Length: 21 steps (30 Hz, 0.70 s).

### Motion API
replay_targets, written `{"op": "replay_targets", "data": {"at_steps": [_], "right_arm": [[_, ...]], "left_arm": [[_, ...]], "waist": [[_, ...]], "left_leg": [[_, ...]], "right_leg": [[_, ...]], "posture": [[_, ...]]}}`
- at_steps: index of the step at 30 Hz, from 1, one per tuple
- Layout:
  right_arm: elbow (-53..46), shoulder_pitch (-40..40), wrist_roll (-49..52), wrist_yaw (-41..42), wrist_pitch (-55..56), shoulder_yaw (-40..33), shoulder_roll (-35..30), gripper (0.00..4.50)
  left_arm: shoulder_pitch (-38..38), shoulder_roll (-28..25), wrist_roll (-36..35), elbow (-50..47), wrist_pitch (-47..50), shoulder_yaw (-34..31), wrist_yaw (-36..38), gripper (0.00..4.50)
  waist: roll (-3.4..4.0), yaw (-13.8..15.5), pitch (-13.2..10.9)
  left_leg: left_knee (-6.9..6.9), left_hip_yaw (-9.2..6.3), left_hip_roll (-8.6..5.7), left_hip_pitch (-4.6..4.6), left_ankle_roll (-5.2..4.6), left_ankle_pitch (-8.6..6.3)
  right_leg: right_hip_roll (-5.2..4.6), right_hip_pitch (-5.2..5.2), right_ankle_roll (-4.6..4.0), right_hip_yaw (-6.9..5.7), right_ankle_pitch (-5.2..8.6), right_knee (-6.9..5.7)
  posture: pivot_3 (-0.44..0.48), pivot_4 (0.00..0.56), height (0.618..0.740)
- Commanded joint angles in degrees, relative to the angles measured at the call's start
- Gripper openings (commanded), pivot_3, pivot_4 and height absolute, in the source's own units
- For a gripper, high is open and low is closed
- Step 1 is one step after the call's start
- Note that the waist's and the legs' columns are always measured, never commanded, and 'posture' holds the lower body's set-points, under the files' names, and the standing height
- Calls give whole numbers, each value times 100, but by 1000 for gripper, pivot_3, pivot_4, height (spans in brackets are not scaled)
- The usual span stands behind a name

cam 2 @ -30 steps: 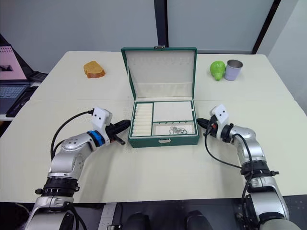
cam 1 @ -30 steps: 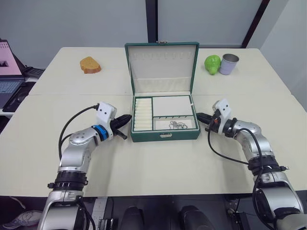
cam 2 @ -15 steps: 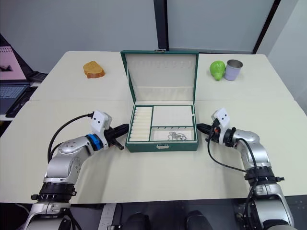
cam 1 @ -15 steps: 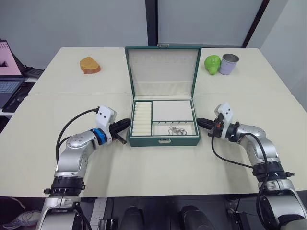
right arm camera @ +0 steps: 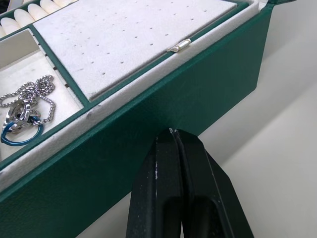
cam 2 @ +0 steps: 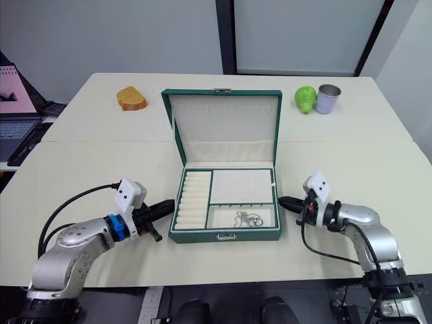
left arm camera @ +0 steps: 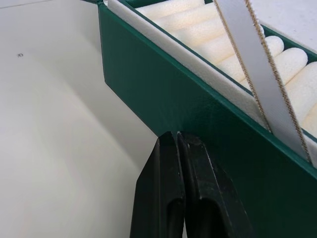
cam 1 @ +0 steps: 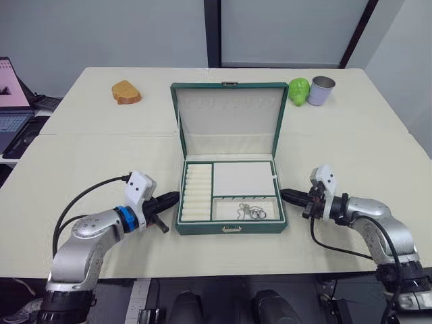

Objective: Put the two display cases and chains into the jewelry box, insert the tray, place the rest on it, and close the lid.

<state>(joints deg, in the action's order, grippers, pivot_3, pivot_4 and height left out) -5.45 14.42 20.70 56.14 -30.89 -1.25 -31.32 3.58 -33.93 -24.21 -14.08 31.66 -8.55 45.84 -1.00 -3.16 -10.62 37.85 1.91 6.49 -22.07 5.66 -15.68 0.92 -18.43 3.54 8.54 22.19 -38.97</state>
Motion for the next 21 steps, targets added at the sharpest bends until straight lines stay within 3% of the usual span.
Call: {"op": "replay_targets", "data": {"at_steps": [1, 12, 21], "right_arm": [[-433, -20, 285, 104, -97, 174, 55, 34], [-324, 54, 230, 159, 7, 76, -96, 34], [-78, 118, 555, 601, 66, -424, -810, 34]], "left_arm": [[-106, 18, -305, -509, 110, 174, 170, 79], [-94, 15, -247, -470, -408, -189, 163, 79], [-1565, -31, -771, -1169, -1410, -1414, 704, 79]], "waist": [[0, 0, 0], [-1, 8, 0], [-2, 2, -1]], "left_leg": [[-1, 0, 0, 0, 0, 0], [1, -4, -3, -1, 0, 0], [-1, 1, -1, -3, -1, -1]], "right_leg": [[0, -1, 0, 0, 0, 0], [0, -1, 0, -2, 0, -1], [-1, -3, 0, 5, 0, 4]], "posture": [[0, 150, 740], [0, 150, 740], [0, 150, 740]]}}
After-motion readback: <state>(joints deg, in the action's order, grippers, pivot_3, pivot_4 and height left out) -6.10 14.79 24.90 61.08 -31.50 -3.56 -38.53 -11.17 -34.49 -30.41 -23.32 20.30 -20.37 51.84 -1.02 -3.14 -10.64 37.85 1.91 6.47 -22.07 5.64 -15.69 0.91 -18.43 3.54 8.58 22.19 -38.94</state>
